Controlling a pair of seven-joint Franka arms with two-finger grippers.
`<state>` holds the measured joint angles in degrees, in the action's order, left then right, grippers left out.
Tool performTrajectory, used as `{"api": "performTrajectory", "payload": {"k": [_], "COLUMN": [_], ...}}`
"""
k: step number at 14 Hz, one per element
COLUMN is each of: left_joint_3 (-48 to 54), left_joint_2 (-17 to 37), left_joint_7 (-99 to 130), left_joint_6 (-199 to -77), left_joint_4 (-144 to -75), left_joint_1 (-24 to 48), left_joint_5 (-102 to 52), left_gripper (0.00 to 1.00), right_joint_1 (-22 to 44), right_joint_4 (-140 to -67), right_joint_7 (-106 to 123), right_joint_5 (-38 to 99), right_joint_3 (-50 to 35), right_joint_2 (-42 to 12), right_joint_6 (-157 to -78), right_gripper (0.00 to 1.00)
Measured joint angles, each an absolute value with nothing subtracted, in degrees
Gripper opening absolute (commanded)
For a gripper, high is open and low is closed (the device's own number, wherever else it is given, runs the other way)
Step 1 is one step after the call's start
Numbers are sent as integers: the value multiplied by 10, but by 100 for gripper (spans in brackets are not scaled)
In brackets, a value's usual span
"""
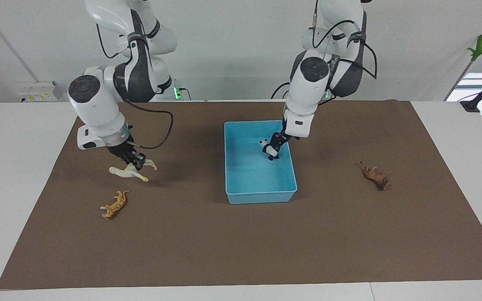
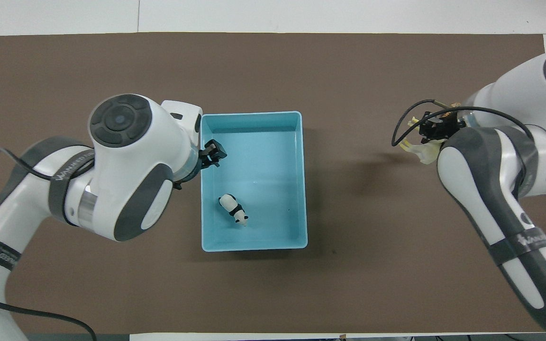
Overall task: Put all toys into storage box
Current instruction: 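Lower the cream horse into the box and open the right gripper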
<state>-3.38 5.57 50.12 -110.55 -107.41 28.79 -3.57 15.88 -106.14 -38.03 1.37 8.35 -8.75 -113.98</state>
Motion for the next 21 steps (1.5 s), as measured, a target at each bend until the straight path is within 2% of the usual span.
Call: {"api": "performTrajectory", "payload": {"k": [5, 8, 11, 12, 13, 14, 17, 21], "left_joint_3": [-41, -40, -39, -39, -39, -39, -37, -33], "left_joint_2": [50, 69, 93, 93, 93, 92, 91, 94], "left_joint_7": [215, 179, 179, 183, 191, 201, 246, 284], "left_joint_6": [-1107, -1184, -1243, -1258, -1279, -1302, -1362, -1432], "left_joint_4": [-1086, -1111, -1139, -1151, -1167, -1182, -1216, -1246], "left_joint_1": [104, 56, 12, -4, -19, -28, -35, -35], "left_joint_5": [-28, -8, -7, -7, -7, -7, -7, -7], "left_gripper": [100, 100, 100, 100, 100, 100, 100, 100], "right_joint_1": [352, 412, 448, 450, 450, 448, 446, 421], "right_joint_4": [-999, -922, -894, -893, -892, -891, -879, -828], "right_joint_7": [-632, -707, -751, -756, -756, -756, -756, -736], "right_joint_5": [14, 14, 16, 21, 24, 25, 27, 27], "right_joint_3": [79, 79, 79, 79, 80, 81, 84, 90], "right_joint_2": [-109, -174, -242, -256, -263, -264, -262, -263], "right_joint_6": [-1138, -1125, -1165, -1178, -1182, -1182, -1179, -1119], "right_gripper": [0, 0, 0, 36, 85, 100, 100, 100]}}
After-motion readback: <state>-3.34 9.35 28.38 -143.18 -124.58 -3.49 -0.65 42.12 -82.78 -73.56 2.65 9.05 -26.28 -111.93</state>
